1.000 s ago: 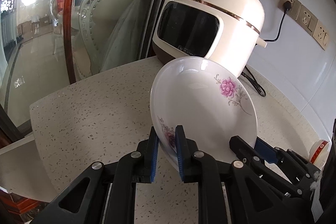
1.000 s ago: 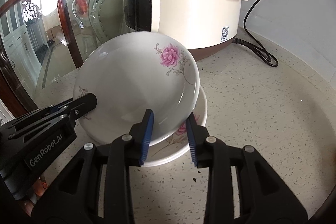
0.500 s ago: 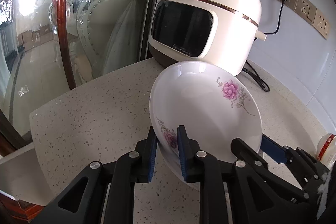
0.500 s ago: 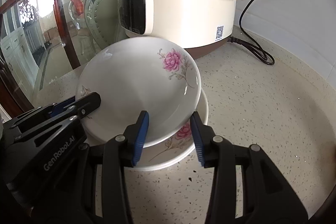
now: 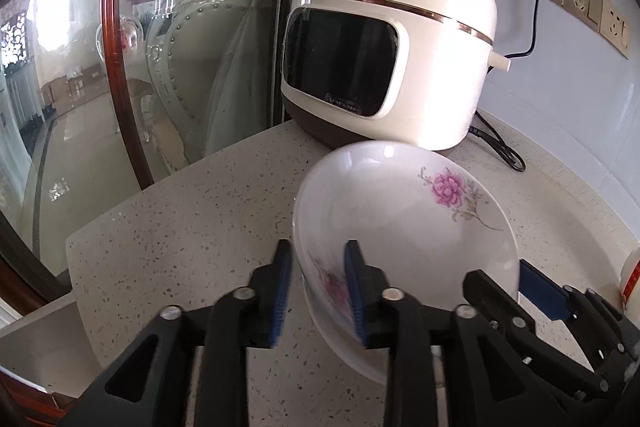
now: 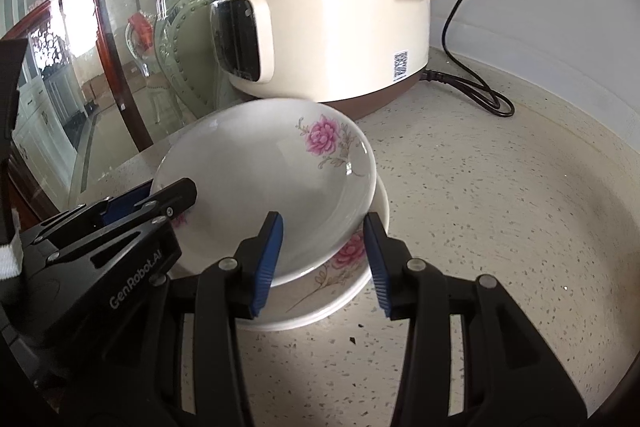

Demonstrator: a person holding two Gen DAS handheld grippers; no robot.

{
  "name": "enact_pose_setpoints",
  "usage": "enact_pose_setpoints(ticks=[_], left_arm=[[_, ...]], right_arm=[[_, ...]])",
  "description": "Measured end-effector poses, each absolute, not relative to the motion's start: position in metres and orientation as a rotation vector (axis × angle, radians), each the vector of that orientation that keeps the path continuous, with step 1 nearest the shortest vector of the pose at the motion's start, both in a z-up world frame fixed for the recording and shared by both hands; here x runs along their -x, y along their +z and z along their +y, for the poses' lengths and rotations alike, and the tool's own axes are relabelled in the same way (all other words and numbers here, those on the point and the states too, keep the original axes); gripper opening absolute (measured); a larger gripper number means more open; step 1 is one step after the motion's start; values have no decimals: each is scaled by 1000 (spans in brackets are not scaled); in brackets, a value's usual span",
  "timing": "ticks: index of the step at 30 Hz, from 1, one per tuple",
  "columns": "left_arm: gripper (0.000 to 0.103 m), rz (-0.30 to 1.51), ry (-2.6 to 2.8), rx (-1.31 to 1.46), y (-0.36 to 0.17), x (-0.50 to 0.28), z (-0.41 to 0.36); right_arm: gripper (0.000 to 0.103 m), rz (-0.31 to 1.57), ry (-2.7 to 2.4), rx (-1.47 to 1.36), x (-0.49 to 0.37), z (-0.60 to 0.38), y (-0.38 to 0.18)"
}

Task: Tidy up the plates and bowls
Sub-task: 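Open both grippers to release the plate on the stack, then move both grippers toward the red-band bowl beside the white bowls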

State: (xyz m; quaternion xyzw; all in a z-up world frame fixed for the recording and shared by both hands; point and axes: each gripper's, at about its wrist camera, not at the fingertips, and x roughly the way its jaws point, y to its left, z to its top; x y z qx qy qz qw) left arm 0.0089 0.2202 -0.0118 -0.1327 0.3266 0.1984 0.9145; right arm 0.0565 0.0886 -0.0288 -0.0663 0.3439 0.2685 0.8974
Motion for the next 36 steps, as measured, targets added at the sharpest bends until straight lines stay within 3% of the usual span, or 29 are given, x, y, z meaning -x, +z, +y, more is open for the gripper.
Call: enact_pose_setpoints(ticks=[1, 4, 5, 20, 36], left_arm=[[41, 667, 414, 268, -10, -9, 220], [50, 656, 424, 256, -7, -10, 223], [55, 653, 419, 260, -6, -10, 224], [62, 588, 319, 179, 21, -3, 186], [71, 557, 96, 48, 34, -5, 91]], right_arm=[[47, 710, 553, 124, -57, 86, -28], [75, 695, 470, 109, -59, 77, -25], [79, 692, 467, 86, -61, 72, -25], [85, 584, 338, 12, -44, 27, 2], [89, 579, 125, -84, 4, -79, 15]])
